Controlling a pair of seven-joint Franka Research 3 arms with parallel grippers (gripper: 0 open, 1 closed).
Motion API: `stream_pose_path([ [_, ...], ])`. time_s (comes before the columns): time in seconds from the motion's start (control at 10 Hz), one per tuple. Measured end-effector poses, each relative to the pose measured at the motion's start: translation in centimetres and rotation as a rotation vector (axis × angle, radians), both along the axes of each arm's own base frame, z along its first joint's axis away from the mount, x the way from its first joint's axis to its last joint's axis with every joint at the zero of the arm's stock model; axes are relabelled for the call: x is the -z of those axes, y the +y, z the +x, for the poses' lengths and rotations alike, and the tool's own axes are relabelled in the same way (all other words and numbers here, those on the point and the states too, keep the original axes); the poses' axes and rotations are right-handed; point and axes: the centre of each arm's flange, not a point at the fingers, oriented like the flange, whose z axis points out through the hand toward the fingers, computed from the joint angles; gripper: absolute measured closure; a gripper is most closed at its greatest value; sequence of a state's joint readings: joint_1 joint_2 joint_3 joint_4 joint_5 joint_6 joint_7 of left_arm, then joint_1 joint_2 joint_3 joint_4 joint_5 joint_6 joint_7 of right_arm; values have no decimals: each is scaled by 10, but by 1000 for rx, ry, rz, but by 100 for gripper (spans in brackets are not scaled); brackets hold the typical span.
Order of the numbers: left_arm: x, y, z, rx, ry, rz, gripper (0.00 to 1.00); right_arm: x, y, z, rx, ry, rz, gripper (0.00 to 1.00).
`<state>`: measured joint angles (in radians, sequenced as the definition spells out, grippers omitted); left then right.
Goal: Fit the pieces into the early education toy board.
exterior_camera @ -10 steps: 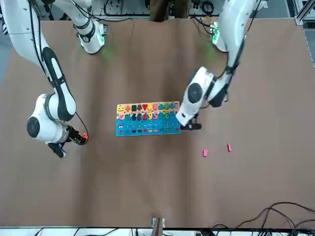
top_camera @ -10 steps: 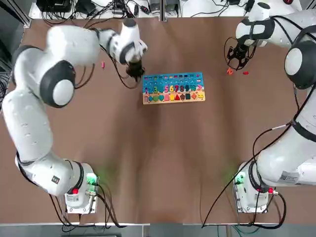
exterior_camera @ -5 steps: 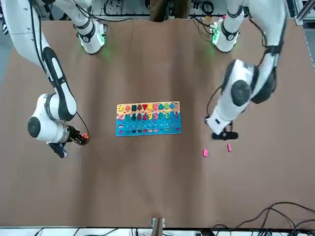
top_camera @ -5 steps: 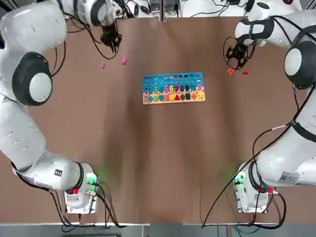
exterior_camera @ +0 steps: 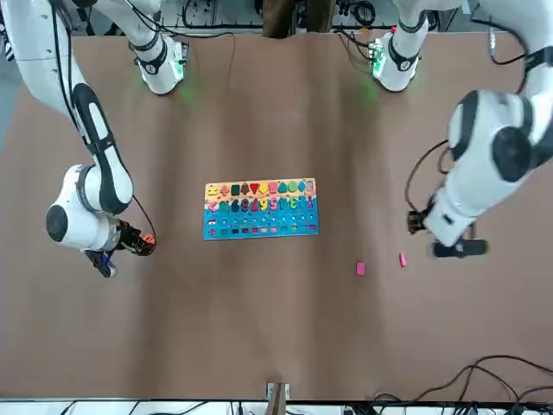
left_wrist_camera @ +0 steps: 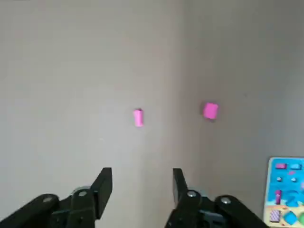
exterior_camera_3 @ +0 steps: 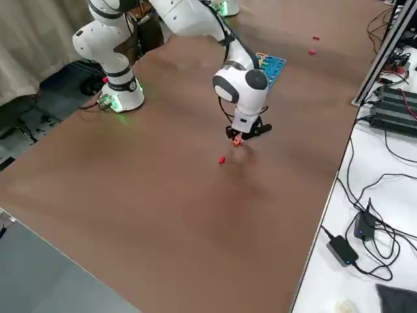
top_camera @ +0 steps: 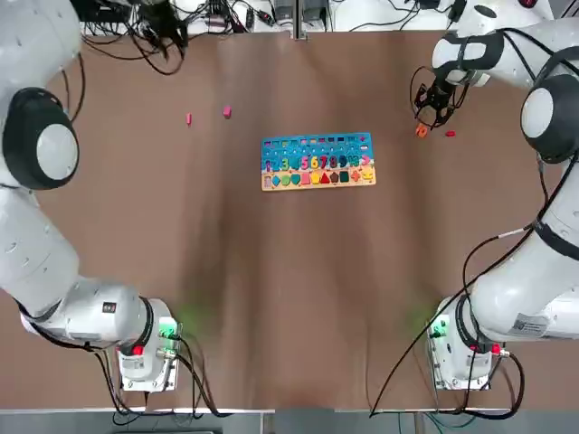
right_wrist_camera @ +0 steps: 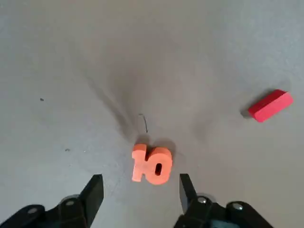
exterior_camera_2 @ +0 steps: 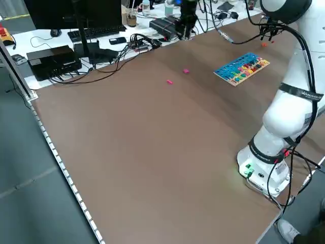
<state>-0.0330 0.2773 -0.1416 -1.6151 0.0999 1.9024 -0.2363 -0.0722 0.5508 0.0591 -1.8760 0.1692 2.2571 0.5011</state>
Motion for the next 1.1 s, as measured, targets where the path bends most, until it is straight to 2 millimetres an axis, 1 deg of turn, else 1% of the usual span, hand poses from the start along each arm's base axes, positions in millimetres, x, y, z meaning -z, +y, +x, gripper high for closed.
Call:
stream_pose_path([
  [0.1, -14, 20, 2, 17, -15, 11, 36, 2, 0, -1, 5, 0, 3, 27],
  [0.2, -24, 37, 3, 28, -29, 13, 25, 5, -1, -1, 9, -12, 0, 27],
  [0.3, -33, 54, 6, 34, -44, 14, 23, 11, -2, -2, 15, -36, -6, 27],
  [0.4, -35, 66, 7, 42, -47, 16, 21, 17, -2, -5, 19, -49, -11, 27],
  [0.5, -34, 73, 7, 44, -43, 16, 17, 20, -2, -8, 20, -51, -13, 27],
  [0.7, -25, 86, 10, 36, -28, 16, 16, 23, -2, -10, 21, -58, -16, 27],
  [0.8, -16, 86, 12, 36, -16, 14, 16, 28, -1, -14, 23, -74, -21, 27],
  [0.9, -4, 84, 16, 38, -10, 10, 16, 34, 1, -19, 23, -82, -25, 28],
  [1.0, 12, 81, 21, 39, -7, 4, 16, 34, 1, -20, 22, -88, -27, 29],
  [1.1, 32, 78, 26, 42, -2, -1, 16, 32, 2, -20, 22, -90, -27, 30],
])
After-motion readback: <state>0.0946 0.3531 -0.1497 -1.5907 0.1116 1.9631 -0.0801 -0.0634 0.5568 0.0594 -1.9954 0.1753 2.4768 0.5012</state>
